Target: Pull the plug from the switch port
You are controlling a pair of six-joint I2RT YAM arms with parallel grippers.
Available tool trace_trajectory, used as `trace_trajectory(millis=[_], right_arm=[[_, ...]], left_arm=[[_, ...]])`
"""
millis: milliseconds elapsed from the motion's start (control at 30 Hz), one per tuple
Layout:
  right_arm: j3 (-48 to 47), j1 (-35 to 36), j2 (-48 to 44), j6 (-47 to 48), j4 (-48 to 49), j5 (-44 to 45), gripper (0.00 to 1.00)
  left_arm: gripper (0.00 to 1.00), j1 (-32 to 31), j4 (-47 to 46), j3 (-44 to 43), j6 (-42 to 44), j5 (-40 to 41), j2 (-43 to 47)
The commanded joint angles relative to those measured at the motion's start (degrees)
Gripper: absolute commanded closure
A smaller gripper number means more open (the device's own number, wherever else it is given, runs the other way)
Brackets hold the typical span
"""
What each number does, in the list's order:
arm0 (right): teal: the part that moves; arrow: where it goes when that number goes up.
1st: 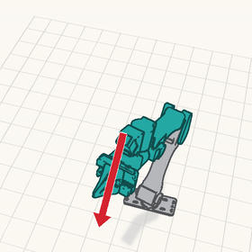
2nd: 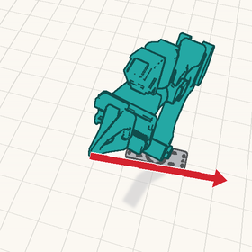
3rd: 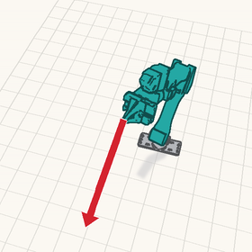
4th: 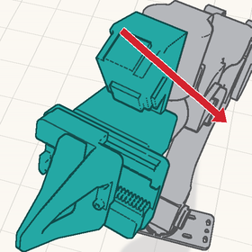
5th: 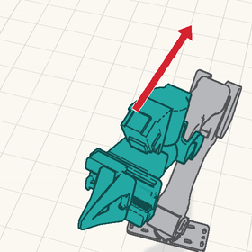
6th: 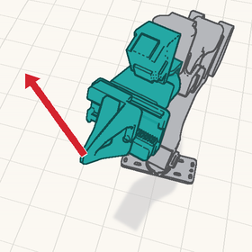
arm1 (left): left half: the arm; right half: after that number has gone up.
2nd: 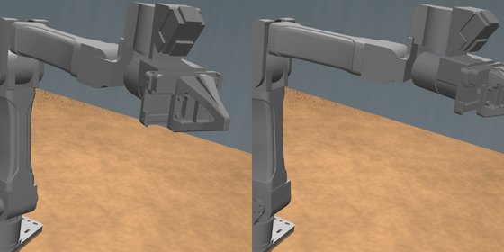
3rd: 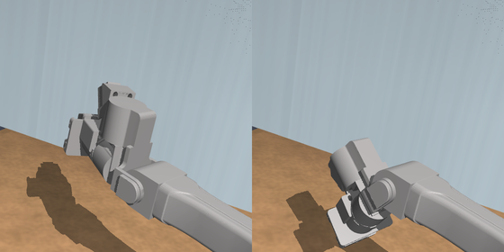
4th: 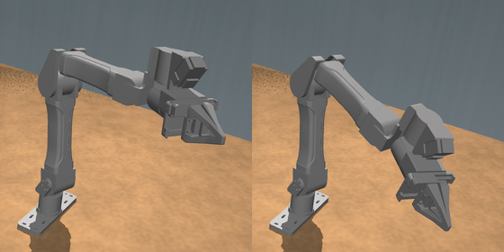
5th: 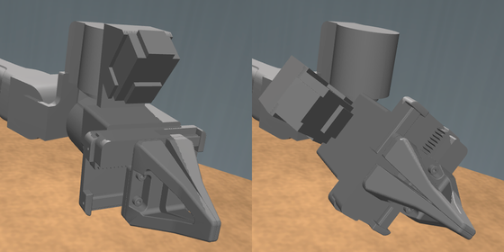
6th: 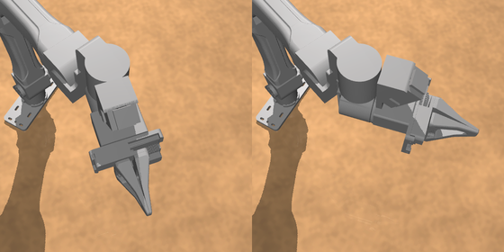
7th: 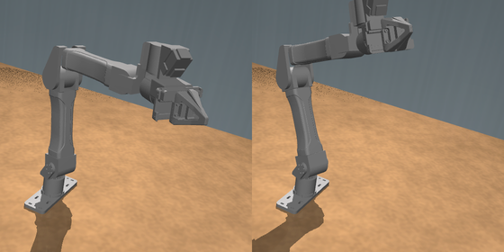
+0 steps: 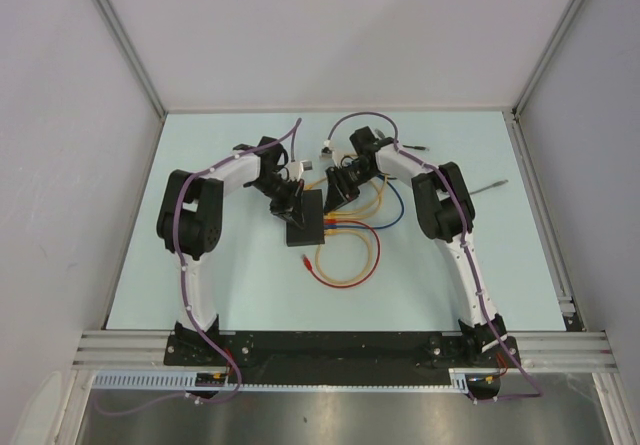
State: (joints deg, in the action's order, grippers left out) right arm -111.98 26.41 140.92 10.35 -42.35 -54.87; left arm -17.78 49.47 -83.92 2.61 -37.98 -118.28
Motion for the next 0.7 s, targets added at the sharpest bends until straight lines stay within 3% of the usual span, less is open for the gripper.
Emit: trace_trajectory(millis=[0,333,500,667], right_arm=[[-1.22,1.18,1.02,0.72,0.78,5.04,0.64],[-0.43,0.74,0.76,2.83,-0.45,4.95,0.81],[0.19,-0.48,-0.03,4.15,-0.98,5.04,1.0],[-0.59,-1.89,0.31,4.59,-1.42,5.57,1.0]], left_arm=[[1.0,-1.12,-2.1,0.95,3.45,8.71,-1.52],[1.0,-1.12,-2.1,0.78,3.54,8.45,-1.69],[1.0,-1.12,-2.1,0.77,3.54,8.45,-1.69],[1.0,-1.12,-2.01,0.78,3.54,8.27,-1.87]])
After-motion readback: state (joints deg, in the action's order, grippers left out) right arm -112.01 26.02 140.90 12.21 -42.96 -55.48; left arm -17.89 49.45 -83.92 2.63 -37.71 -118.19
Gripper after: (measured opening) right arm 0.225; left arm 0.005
